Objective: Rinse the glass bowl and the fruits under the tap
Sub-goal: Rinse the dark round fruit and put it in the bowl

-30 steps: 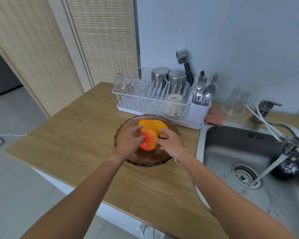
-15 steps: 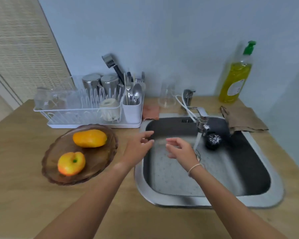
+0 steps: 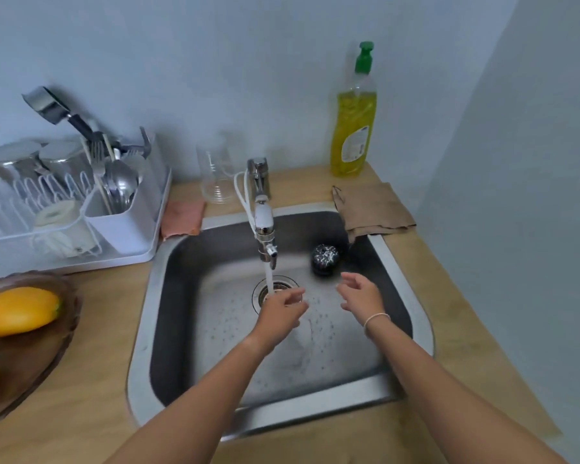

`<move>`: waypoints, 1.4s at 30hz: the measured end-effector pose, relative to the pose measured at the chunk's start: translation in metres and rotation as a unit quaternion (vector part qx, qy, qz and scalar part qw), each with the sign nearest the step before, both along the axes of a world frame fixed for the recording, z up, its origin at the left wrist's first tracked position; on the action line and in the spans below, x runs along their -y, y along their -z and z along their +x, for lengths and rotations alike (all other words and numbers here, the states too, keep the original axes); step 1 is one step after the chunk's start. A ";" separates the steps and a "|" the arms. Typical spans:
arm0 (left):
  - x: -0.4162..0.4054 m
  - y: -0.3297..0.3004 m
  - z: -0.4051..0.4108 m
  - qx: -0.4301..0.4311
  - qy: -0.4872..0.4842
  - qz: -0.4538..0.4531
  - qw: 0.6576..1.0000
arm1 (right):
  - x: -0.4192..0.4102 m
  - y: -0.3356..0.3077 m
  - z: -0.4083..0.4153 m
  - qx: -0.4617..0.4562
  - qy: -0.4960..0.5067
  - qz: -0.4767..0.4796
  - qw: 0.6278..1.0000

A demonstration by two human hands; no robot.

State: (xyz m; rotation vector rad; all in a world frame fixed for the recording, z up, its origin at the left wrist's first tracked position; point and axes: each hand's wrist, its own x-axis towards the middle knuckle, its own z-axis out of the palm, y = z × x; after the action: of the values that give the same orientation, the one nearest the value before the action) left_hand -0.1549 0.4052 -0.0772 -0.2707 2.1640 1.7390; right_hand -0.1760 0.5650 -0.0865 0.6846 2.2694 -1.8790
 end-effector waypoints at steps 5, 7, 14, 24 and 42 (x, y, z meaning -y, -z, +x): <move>-0.040 0.021 -0.031 0.048 -0.047 0.042 0.997 | -0.010 0.017 -0.037 0.026 -0.007 -0.006 1.000; -0.055 0.026 -0.043 0.056 -0.059 0.059 0.995 | -0.011 0.026 -0.051 0.031 -0.013 -0.001 0.999; -0.079 0.044 -0.088 0.046 -0.165 0.073 0.983 | -0.013 0.059 -0.085 0.052 0.019 -0.025 0.998; -0.077 0.068 -0.100 0.032 -0.165 0.092 0.981 | -0.005 0.073 -0.093 0.047 0.015 -0.068 0.996; 0.031 0.040 -0.003 0.063 -0.164 0.112 0.978 | 0.062 0.034 0.004 0.022 -0.036 -0.099 0.994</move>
State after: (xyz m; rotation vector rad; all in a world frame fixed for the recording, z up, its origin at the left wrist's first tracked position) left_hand -0.1580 0.3741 -0.1173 -0.6904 1.8947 2.0582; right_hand -0.1722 0.5033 -0.1201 0.6022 2.0174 -1.9977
